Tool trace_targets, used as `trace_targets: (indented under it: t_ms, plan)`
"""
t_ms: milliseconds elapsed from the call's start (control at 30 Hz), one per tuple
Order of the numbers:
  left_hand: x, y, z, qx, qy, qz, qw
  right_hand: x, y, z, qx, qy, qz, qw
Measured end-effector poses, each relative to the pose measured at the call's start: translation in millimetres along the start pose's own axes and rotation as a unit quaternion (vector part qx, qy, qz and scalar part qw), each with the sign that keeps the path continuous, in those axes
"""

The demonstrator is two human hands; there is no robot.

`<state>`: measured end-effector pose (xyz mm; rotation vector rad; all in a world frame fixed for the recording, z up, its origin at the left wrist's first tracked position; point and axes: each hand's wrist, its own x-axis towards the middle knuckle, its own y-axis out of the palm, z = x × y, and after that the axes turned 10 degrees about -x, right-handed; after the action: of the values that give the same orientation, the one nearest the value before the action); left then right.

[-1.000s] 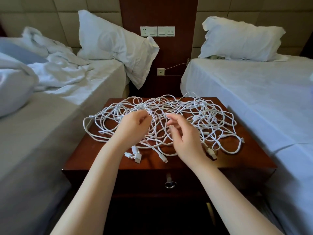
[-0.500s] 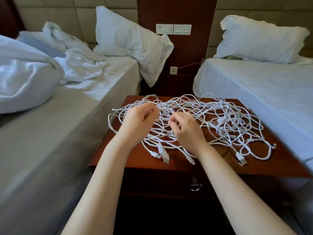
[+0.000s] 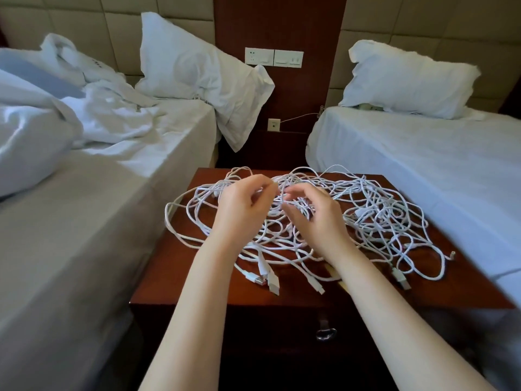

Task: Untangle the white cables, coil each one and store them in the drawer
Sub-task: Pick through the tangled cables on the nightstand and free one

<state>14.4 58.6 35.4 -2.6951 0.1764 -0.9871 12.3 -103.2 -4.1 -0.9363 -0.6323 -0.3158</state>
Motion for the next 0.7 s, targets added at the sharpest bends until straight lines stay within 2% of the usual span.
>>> trace_targets:
  t_ms: [267,467,600,700]
  plan:
    - [19.0,35.4,16.8,-0.017,0.007,0.029,0.999,9.9,-4.5,-18.7,0.094,0.056,-0.028,0.994]
    - [27.2,49.5,22.9,-0.033,-0.005,0.036,0.999,22.7,-10.2,-35.3,0.093,0.050,-0.044,0.993]
    - [30.1,58.1,25.1,-0.069,-0.072,0.063,0.993,23.4,-16.3,-35.1,0.196,0.095,-0.070,0.973]
    - [31.3,62.6,23.1,-0.070,-0.065,0.078,0.992,22.4,-19.3,-32.8,0.248,0.113,-0.064,0.960]
